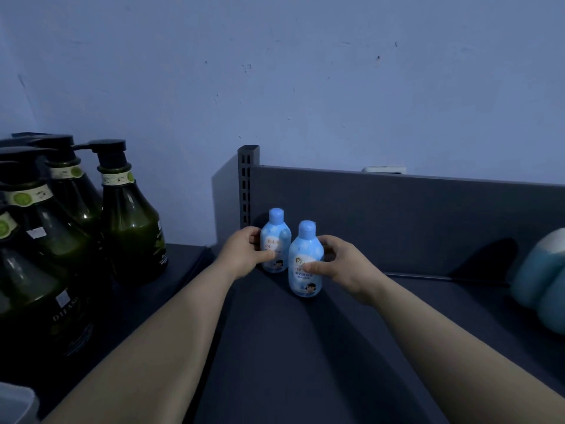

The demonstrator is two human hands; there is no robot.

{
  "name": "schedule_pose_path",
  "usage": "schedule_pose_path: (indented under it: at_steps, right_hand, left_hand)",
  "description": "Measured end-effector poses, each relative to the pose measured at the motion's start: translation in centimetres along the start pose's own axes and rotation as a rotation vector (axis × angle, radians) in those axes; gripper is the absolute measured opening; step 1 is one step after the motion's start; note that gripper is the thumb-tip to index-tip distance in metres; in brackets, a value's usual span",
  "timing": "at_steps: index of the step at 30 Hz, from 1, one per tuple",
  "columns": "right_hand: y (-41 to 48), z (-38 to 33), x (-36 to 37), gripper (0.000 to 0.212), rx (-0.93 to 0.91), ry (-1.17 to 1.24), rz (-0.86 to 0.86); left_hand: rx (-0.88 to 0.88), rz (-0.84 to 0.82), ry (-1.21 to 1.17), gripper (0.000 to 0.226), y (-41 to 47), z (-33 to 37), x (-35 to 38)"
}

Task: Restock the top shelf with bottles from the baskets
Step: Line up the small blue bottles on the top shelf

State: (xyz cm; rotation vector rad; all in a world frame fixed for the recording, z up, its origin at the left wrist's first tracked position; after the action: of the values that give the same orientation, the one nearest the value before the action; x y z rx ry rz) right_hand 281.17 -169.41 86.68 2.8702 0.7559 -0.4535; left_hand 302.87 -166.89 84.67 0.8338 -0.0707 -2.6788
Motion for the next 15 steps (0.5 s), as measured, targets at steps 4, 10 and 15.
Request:
schedule_pose_path:
  at_steps: [4,10,15]
  right_hand:
    - [0.4,-0.1,2.1,0.051,-0.031,0.032,-0.032]
    - [0.7,0.0,3.9,0.048,-0.064,0.03,0.002]
    - [0.7,0.1,4.2,0.04,-0.073,0.012,0.041]
  left_hand:
    - [-0.035,0.053,-0.047,0.056,-0.6,-0.1,-1.2]
    - [-0.017,0.246,0.027,0.034,-3.1,0.0,-2.0]
    - [-0.016,0.286,0.042,0.032,-5.1,0.5,-1.8]
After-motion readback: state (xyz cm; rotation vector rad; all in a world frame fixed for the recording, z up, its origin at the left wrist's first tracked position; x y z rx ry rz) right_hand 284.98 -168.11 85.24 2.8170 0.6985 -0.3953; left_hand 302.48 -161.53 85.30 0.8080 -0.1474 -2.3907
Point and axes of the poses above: each hand's wrist, its own y-axis towards the middle knuckle, its own x-axis out of the palm, z = x × y, the point moved 1 cm from there along y, towards the middle knuckle, and after that the axes turned 5 degrees about y, right-handed, at the moved point
